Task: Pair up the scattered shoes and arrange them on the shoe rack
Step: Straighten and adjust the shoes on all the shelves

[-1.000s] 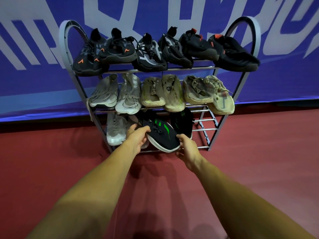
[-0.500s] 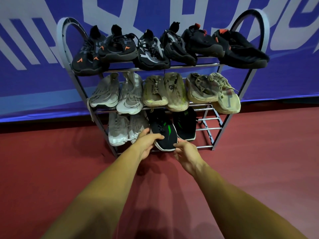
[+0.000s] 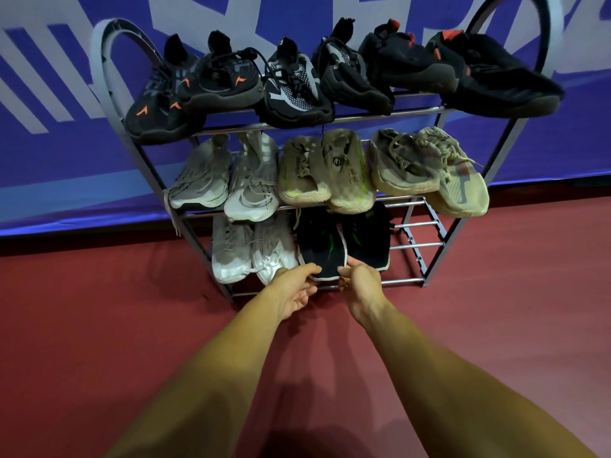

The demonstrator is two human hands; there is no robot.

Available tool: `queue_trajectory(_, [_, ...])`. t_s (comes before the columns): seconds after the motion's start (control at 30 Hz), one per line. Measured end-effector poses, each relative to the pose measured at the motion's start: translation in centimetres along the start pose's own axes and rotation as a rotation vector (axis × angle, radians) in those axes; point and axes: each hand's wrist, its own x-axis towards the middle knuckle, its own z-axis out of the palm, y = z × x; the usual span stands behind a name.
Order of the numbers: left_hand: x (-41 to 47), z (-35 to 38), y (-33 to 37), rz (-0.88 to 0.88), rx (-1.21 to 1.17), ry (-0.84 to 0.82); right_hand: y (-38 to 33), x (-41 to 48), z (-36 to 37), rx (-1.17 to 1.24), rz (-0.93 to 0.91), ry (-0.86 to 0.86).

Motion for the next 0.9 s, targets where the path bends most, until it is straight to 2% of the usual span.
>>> queue_trajectory(0.2, [0.4,1.3,-0.1,-0.021,-0.058,-0.056,0.8,1.0,0.3,0.061,0.027,0.058])
queue_trajectory(0.4, [1.1,1.9,-0.2,-0.032,-0.048,0.006,1.3,1.5,0.6,0.03,0.031,0.079])
queue_trajectory(0.5, [1.6,2.2,-0.3,0.023,-0.094,0.051,0.9,1.4,0.6,0.044,0.005,0.027])
queue_trajectory(0.63, [1.9,2.4,0.3,0.048,-0.169,0.052,0.1,1.7,0.3,-0.01,-0.043,-0.002])
queue_trajectory(0.9, [2.5,2.8,-0.7,0.109,-0.041,0.131,0.4,1.6,0.7,-0.204,-0.01,0.051])
